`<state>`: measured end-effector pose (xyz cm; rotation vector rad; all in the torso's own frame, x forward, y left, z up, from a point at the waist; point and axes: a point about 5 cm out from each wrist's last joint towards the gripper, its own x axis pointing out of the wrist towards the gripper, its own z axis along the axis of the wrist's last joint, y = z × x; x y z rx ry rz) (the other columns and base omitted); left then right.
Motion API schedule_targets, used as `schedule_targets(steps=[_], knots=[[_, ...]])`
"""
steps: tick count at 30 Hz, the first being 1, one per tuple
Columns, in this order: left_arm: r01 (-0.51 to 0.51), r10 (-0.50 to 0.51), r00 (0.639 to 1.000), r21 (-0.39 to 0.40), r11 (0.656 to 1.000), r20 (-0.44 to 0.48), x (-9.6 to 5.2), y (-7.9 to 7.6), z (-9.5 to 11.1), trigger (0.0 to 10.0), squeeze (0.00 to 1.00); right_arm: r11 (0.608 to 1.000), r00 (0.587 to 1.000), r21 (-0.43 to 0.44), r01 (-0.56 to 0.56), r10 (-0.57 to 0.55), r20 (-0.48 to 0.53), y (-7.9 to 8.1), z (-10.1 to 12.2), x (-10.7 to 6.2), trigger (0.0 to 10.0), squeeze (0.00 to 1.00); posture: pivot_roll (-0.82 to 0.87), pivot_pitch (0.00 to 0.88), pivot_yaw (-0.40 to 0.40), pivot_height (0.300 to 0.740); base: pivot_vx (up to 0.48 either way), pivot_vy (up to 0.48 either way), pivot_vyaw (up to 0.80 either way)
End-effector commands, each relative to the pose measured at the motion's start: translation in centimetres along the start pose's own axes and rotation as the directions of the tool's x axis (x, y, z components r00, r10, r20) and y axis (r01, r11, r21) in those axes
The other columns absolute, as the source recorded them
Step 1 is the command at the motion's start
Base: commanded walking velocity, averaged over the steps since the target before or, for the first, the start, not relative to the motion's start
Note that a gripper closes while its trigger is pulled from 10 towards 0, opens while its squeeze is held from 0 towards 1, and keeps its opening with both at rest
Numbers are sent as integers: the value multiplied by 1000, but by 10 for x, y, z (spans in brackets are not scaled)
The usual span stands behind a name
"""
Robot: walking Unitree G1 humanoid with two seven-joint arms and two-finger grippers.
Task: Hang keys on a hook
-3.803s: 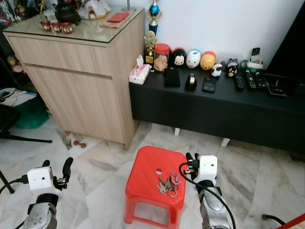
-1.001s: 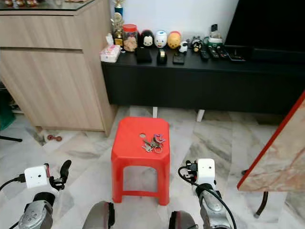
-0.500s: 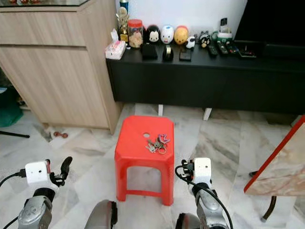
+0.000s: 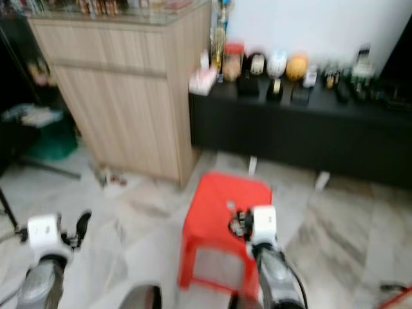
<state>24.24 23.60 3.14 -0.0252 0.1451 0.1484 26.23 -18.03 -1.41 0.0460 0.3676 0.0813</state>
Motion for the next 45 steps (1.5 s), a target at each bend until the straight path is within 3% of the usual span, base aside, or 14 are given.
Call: schedule_targets(steps=[1, 16, 27, 28, 29, 30, 35, 36, 37, 45], knots=[[-16, 16, 1000, 17, 1000, 7, 2, 9, 4, 10000, 0, 1000, 1000, 10, -13, 13, 5, 9, 3, 4, 10000, 0, 28, 0, -23, 608, 412, 0, 0], [-5, 5, 1000, 16, 1000, -11, 1, 9, 1, 10000, 0, 999, 986, -27, -26, 21, -163, 8, -19, -1, 10000, 0, 18, 0, -16, 608, 93, 0, 0], [22, -21, 1000, 32, 999, -18, 2, 8, 4, 10000, 0, 1000, 980, -8, 6, -7, -199, 4, -13, 6, 10000, 0, 19, 8, -16, 608, 0, 0, 0], [29, -28, 999, 29, 999, -19, 3, 6, 4, 10000, 0, 1000, 977, -23, 17, -21, -210, 3, -11, 8, 10000, 816, 23, 19, -19, 608, 0, 0, 0], [29, -28, 999, 29, 999, -19, 3, 6, 4, 10000, 0, 1000, 977, -23, 17, -21, -210, 3, -11, 8, 10000, 816, 23, 19, -19, 608, 0, 0, 0], [39, -38, 999, 26, 999, -20, 5, 2, 4, 10000, 0, 999, 979, -29, 25, -31, -203, 3, -5, 12, 10000, 1000, 27, 22, -24, 608, 0, 0, 0], [42, -42, 999, 22, 999, -22, 6, 0, 3, 10000, 0, 999, 982, -18, 35, -37, -184, 3, 1, 16, 10000, 1000, 25, 15, -30, 608, 0, 0, 0], [39, -39, 999, 19, 999, -26, 7, -1, 2, 10000, 0, 999, 984, -13, 34, -36, -177, 3, 3, 16, 10000, 145, 24, 11, -30, 608, 0, 0, 0], [37, -37, 999, 17, 999, -29, 7, -2, 1, 10000, 0, 999, 984, -8, 34, -35, -173, 3, 3, 16, 10000, 0, 24, 11, -30, 608, 0, 0, 0], [43, -42, 998, 11, 999, -46, 6, -6, -4, 10000, 0, 998, 976, 5, 58, -56, -212, -1, -11, 8, 10000, 0, 17, 0, -27, 608, 0, 0, 0]])
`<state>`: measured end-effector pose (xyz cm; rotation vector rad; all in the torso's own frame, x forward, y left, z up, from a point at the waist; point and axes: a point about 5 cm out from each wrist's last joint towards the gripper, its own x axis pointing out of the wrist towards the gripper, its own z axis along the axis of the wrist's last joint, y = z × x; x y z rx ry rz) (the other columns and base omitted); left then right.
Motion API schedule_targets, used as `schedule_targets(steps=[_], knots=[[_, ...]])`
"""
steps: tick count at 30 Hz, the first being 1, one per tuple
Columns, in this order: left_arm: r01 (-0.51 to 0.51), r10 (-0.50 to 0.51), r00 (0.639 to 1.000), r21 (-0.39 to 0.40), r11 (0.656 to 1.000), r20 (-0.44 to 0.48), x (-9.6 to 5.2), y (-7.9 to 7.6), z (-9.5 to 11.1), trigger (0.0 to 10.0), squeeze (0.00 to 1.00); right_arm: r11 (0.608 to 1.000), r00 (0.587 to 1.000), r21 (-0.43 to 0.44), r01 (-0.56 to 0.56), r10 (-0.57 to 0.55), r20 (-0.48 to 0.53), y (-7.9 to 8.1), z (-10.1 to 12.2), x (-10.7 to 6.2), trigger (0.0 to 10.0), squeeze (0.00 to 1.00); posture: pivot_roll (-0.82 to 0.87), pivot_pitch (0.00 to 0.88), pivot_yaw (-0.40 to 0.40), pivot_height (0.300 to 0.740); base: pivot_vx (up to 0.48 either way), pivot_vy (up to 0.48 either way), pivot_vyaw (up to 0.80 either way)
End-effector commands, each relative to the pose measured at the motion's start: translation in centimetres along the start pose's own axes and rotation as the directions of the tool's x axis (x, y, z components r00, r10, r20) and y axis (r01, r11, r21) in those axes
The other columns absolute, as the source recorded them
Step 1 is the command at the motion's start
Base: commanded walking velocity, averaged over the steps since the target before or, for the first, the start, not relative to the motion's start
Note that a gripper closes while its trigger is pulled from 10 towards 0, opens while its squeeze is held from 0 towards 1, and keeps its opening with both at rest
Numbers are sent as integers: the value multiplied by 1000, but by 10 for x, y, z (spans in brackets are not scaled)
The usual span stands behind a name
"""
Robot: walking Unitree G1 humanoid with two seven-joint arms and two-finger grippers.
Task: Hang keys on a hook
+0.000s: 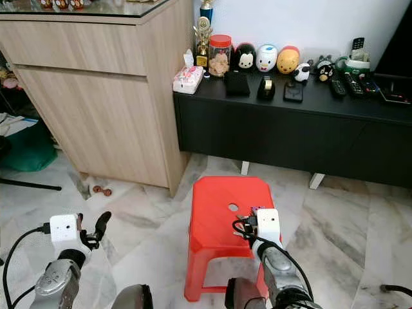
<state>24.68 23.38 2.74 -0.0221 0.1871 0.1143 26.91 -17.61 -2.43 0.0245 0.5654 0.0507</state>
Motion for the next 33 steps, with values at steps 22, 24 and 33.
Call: schedule_targets(steps=[22, 24, 33], knots=[[-7, 7, 1000, -9, 1000, 15, 4, -4, 0, 10000, 0, 997, 998, 69, 26, -30, 54, -8, 1, -3, 10000, 0, 13, 0, -39, 583, 0, 0, 0], [-8, 8, 1000, -11, 1000, 18, 5, -4, 0, 10000, 0, 997, 998, 70, 25, -29, 56, -8, 2, -3, 10000, 0, 15, 0, -40, 583, 0, 0, 0], [-11, 12, 999, -13, 1000, 30, 5, -4, 3, 10000, 0, 998, 998, 65, 17, -21, 59, -6, 2, -2, 10000, 0, 13, 0, -37, 583, 0, 0, 0]])
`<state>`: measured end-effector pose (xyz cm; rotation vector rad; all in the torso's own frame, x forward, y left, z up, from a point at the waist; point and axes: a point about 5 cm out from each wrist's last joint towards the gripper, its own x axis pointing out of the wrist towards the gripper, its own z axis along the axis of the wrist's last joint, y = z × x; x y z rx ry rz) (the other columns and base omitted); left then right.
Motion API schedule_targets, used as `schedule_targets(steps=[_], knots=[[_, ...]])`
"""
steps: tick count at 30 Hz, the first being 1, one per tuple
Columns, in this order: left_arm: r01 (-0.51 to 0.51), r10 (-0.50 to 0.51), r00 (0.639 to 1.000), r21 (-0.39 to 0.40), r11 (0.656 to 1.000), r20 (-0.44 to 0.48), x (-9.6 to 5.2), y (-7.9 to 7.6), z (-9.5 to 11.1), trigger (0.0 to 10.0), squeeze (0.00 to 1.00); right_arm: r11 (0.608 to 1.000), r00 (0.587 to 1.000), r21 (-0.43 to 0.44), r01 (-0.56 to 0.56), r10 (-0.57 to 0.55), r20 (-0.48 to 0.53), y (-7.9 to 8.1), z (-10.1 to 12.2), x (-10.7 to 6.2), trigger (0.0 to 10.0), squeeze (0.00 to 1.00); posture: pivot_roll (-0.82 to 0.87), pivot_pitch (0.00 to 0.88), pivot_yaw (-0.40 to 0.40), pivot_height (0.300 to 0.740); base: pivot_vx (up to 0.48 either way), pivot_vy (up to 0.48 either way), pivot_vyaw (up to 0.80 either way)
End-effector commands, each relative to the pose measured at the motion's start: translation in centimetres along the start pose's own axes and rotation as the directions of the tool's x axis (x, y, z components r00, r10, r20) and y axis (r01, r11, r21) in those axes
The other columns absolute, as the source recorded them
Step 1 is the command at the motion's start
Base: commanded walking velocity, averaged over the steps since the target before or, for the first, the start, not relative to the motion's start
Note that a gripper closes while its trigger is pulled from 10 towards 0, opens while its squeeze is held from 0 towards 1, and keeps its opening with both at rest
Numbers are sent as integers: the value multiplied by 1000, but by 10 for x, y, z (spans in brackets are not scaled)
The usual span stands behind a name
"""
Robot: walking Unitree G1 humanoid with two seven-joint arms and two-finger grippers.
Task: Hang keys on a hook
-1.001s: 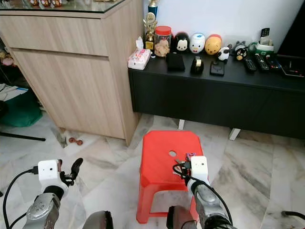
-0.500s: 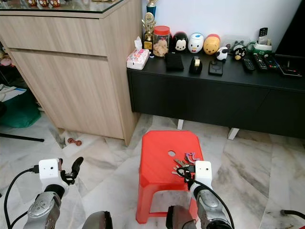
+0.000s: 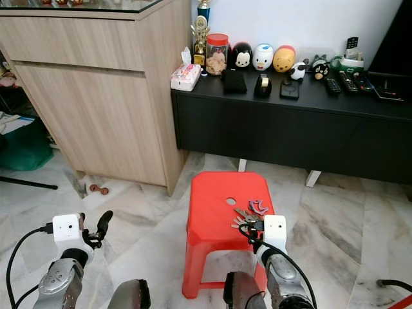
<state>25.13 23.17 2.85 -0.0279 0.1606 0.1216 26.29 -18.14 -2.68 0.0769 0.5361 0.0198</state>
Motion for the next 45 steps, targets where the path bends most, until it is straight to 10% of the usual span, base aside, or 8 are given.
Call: schedule_targets(steps=[1, 45], knots=[[-4, 4, 1000, -5, 1000, 6, 2, -1, 1, 10000, 0, 1000, 1000, 5, 2, -2, 29, -1, 7, 2, 10000, 0, 12, 0, -37, 583, 281, 0, 0], [2, -2, 1000, 12, 1000, -11, -9, 2, -4, 10000, 0, 1000, 1000, -17, 2, -2, -18, 2, 2, 2, 10000, 0, 18, 35, -31, 583, 205, 0, 0]])
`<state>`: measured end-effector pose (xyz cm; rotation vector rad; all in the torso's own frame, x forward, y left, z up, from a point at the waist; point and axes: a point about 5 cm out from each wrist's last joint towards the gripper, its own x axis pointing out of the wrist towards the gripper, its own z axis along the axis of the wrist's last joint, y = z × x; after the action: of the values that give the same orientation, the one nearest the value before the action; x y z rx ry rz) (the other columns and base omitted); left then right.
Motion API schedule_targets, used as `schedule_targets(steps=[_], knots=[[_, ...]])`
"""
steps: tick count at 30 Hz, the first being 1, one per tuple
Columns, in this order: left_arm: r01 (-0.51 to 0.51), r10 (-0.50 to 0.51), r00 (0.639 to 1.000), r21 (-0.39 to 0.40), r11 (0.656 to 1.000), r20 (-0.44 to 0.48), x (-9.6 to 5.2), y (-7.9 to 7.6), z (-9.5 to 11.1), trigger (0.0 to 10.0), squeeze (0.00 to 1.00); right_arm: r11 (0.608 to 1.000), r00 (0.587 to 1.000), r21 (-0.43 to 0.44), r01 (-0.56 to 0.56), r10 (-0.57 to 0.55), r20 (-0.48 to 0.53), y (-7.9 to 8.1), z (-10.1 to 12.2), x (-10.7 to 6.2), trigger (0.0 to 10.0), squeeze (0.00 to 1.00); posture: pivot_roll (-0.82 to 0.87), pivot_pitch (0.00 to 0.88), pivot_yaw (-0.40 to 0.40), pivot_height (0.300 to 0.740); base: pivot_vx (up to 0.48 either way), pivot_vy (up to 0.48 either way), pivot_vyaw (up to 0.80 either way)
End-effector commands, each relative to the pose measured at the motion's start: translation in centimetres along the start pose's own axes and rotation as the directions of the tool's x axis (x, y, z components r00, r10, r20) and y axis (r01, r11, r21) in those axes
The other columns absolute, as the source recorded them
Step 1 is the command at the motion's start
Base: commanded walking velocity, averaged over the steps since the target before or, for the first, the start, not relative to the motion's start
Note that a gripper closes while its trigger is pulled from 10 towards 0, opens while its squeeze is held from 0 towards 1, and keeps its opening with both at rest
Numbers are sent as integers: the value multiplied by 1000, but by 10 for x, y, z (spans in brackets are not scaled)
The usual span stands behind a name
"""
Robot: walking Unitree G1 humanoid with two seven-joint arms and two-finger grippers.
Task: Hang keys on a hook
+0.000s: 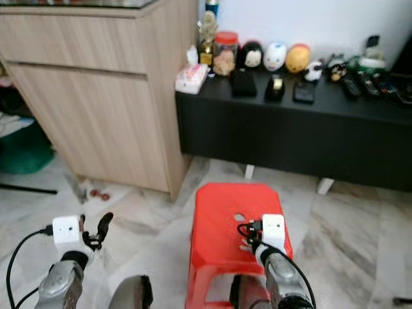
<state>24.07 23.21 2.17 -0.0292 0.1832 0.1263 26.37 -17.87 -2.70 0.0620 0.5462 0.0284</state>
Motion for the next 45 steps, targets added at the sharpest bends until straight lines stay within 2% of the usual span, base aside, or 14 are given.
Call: schedule_targets(steps=[1, 7, 11, 13, 18, 21, 25, 33, 45], knots=[[7, -7, 1000, 13, 1000, 10, 0, 1, 4, 10000, 0, 1000, 1000, 4, 8, -8, -6, -1, 3, 2, 10000, 0, 19, 39, -30, 583, 0, 0, 0], [10, -10, 1000, 16, 1000, 7, -2, 0, 3, 10000, 0, 1000, 1000, -10, -12, 12, -5, 1, 10, 5, 10000, 0, 23, 48, -30, 583, 0, 0, 0], [11, -11, 1000, 17, 1000, 6, -3, 1, 3, 10000, 0, 995, 998, -85, -57, 55, -19, 4, 13, 6, 10000, 0, 26, 48, -30, 583, 0, 0, 0], [9, -9, 1000, 18, 1000, 6, -3, 1, 4, 10000, 0, 982, 994, -155, -108, 105, -26, 6, 15, 7, 10000, 0, 29, 47, -30, 583, 0, 0, 0], [2, -2, 1000, 22, 1000, 0, -4, 4, 3, 10000, 0, 949, 985, -262, -173, 172, -27, 2, 18, 4, 10000, 0, 16, 46, -29, 583, 0, 0, 0], [6, -6, 1000, 21, 1000, -7, -4, 3, 1, 10000, 0, 920, 980, -336, -201, 192, -60, -5, 9, -3, 10000, 0, 10, 40, -25, 583, 0, 0, 0], [10, -10, 1000, 22, 1000, -11, -3, 3, 1, 10000, 0, 888, 970, -390, -243, 218, -107, -8, 2, -7, 10000, 0, 6, 33, -25, 583, 0, 0, 0], [17, -17, 1000, 36, 999, -7, 0, 3, 3, 10000, 0, 858, 948, -404, -317, 298, -110, -2, 8, -12, 10000, 0, 4, 23, -21, 583, 0, 0, 0], [20, -20, 1000, 47, 999, -7, 2, 5, 4, 10000, 0, 840, 937, -416, -348, 321, -135, -2, 12, -17, 10000, 0, 2, 12, -17, 583, 0, 0, 0]])
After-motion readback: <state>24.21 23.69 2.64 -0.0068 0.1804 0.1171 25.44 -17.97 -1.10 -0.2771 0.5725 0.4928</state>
